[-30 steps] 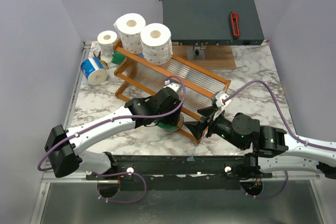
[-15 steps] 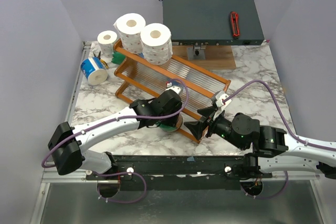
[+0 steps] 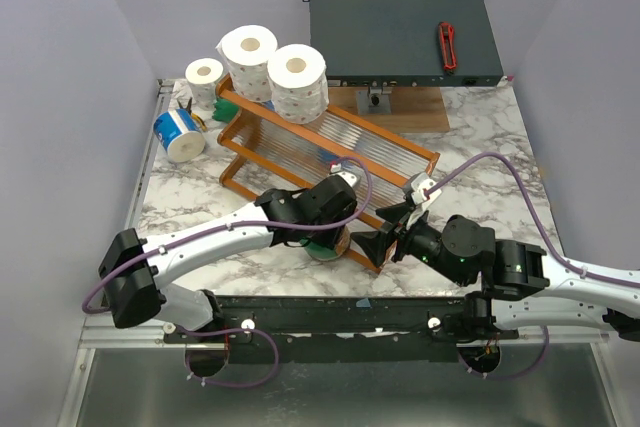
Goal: Place and organize the paper towels onto the shelf
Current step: Place the paper towel on the shelf.
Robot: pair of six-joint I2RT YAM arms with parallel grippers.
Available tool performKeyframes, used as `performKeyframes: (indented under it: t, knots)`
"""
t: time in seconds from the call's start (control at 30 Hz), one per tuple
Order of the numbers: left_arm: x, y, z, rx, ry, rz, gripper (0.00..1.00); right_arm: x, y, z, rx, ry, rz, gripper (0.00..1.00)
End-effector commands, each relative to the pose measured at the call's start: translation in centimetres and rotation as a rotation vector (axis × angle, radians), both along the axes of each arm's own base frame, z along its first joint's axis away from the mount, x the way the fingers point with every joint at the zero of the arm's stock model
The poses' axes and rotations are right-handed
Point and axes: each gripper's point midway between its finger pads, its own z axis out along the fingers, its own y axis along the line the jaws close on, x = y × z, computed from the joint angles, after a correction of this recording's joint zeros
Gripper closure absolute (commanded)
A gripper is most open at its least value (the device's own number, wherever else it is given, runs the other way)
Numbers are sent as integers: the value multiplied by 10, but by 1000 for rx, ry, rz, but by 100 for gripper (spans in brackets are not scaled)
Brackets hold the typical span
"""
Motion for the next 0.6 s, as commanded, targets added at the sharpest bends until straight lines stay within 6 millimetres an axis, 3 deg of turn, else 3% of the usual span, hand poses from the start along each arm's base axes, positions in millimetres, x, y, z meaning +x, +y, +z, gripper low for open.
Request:
performKeyframes:
  t: [0.0,0.33,0.57]
  knots:
    - [-10,-14,13,25,6,-79,69,2,-7,-7,-19,8,-24,23]
    - [-3,-28,5,93,-10,-101,67,1,-12,-7,-8,18,-27,23]
    - [2,-32,-2,109,-13,-90,52,0,-14,-5,-1,22,-26,23]
